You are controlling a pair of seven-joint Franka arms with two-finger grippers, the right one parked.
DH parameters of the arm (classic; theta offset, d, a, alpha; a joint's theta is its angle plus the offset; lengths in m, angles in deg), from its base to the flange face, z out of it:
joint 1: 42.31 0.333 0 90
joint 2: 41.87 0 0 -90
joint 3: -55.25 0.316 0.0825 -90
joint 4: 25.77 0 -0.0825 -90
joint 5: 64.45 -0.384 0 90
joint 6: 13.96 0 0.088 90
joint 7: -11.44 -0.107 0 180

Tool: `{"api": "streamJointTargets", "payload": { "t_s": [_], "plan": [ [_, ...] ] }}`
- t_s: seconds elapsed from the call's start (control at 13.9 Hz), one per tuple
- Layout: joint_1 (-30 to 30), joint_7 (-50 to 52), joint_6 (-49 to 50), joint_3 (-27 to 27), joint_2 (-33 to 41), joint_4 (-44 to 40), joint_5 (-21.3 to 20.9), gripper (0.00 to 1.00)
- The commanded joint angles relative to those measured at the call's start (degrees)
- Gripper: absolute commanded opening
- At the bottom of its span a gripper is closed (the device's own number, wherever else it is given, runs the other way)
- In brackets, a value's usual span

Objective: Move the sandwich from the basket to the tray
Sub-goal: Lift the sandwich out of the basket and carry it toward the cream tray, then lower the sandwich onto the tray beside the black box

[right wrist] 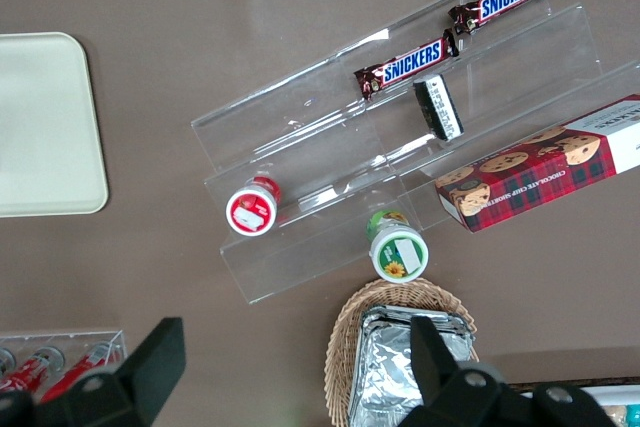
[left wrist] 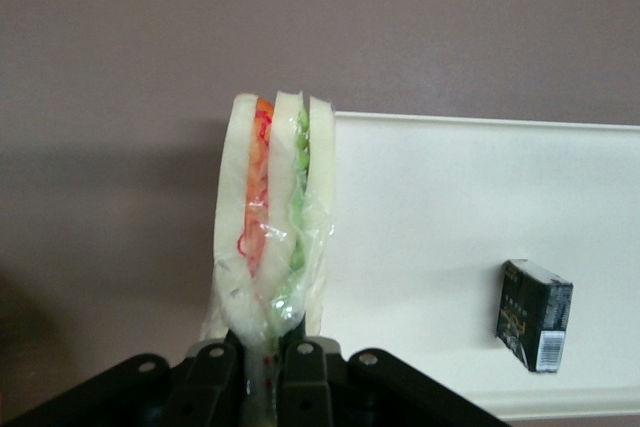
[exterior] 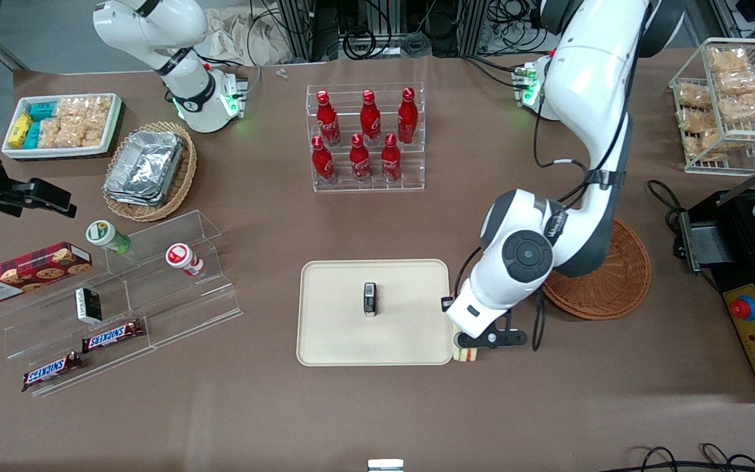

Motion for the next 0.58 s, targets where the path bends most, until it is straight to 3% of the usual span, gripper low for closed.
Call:
{"api": "streamJointTargets", "payload": {
  "t_s": [0.0, 0.5],
  "plan": [
    [-1.8, 1.1, -1.4, 0.1, -3.6, -2.9, 0.6, 0.0],
    [-3.2, 7.0, -4.4, 0.0, -6.4, -3.0, 0.7, 0.0]
  ]
}}
